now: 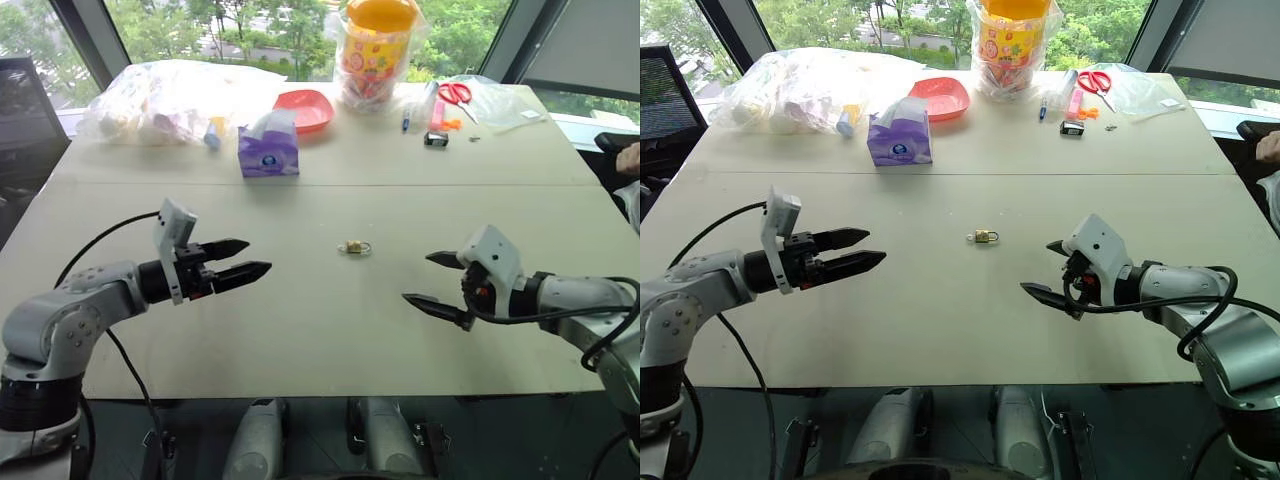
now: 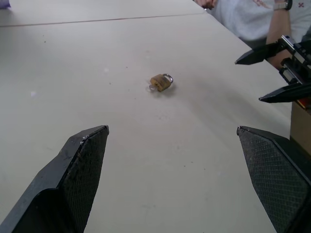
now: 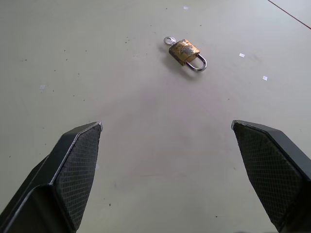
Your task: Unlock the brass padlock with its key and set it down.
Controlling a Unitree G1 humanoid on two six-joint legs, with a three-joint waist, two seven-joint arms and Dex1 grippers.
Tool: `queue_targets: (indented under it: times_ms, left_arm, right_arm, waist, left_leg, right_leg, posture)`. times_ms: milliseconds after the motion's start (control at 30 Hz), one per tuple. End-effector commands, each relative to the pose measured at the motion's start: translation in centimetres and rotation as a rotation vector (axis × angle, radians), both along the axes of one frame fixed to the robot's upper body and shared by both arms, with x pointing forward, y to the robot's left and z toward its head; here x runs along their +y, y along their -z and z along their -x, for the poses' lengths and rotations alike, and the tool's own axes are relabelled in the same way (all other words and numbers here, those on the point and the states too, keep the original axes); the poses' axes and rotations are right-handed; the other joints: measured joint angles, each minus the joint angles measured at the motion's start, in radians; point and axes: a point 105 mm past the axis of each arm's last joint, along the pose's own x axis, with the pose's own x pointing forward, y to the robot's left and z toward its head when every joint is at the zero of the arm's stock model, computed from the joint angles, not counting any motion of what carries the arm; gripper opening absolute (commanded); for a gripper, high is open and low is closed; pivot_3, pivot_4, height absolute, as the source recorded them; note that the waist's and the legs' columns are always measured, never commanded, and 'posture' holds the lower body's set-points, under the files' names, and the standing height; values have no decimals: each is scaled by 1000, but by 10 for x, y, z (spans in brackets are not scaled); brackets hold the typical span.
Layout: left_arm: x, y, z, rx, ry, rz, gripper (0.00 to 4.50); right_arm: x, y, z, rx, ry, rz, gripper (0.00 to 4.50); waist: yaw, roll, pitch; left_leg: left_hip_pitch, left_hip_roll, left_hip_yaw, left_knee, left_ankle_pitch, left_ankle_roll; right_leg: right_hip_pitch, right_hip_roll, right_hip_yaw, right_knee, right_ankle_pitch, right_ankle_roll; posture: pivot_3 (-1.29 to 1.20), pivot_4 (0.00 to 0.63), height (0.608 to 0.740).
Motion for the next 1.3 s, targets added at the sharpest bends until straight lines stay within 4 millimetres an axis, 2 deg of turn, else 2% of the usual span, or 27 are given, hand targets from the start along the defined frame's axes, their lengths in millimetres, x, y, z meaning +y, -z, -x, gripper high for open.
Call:
queue_targets:
  times_ms: [33, 433, 500, 633, 767, 900, 1000, 1133, 1300]
  left_arm:
    - [1, -10, 0, -52, -11, -4, 4411]
    - [-1, -9, -1, -68, -2, -40, 4411]
    - [-1, -11, -5, -88, 16, -75, 4411]
    - [-9, -33, -15, -139, 110, -95, 4411]
    - [-9, -36, -12, -156, 230, -172, 4411]
    - [0, -23, -25, -180, 207, -315, 4411]
    - [-3, -27, -28, -198, 194, -289, 4411]
    - [-10, -23, -19, -202, 201, -270, 4411]
    - [-11, -17, -13, -200, 166, -254, 4411]
  right_arm:
    - [3, -8, -2, -46, -22, 16, 4500]
    - [8, -14, -11, -83, -28, 15, 4500]
    - [16, -19, -22, -125, -32, 4, 4500]
    - [38, -25, -58, -142, -30, -17, 4500]
    - [60, -15, -76, -93, -128, -8, 4500]
    - [75, -4, -92, -86, -203, 73, 4500]
    - [86, 9, -99, -58, -281, 135, 4500]
    - [84, 19, -115, -33, -270, 172, 4500]
    - [81, 27, -118, 34, -298, 170, 4500]
  waist:
    - [1, 0, 0]
    - [0, 0, 0]
    - [-1, 0, 0]
    - [-4, 0, 0]
    - [-6, 0, 0]
    - [-9, 0, 0]
    - [-8, 0, 0]
    - [-9, 0, 0]
    - [-11, 0, 0]
  left_leg:
    - [0, 0, 0, 0, 0, 0]
    - [0, 0, 0, 1, 0, 0]
    - [0, 0, 0, 1, 0, 0]
    - [3, 0, 1, 2, 1, 0]
    - [6, 0, 1, 1, 1, -1]
    - [6, 0, 2, 0, 1, -1]
    - [5, 0, 2, 1, 1, -1]
    - [5, 0, 2, 1, 1, -1]
    - [5, 0, 2, 1, 1, -1]
  right_leg:
    - [0, 0, 0, 0, 0, 0]
    - [1, 0, 0, 0, 0, 0]
    - [1, 0, 0, 1, 0, 0]
    - [2, 1, 0, 2, 2, -1]
    - [4, 2, 1, 2, 3, -2]
    - [4, 2, 1, 1, 3, -1]
    - [4, 2, 1, 1, 3, -1]
    - [4, 2, 1, 2, 3, -1]
    - [4, 2, 1, 2, 4, 2]
  posture:
    - [0, 150, 740]
    - [0, 150, 740]
    - [0, 150, 740]
    - [0, 150, 740]
    - [0, 150, 740]
    - [0, 150, 740]
    - [0, 150, 740]
    - [0, 150, 740]
    - [0, 150, 740]
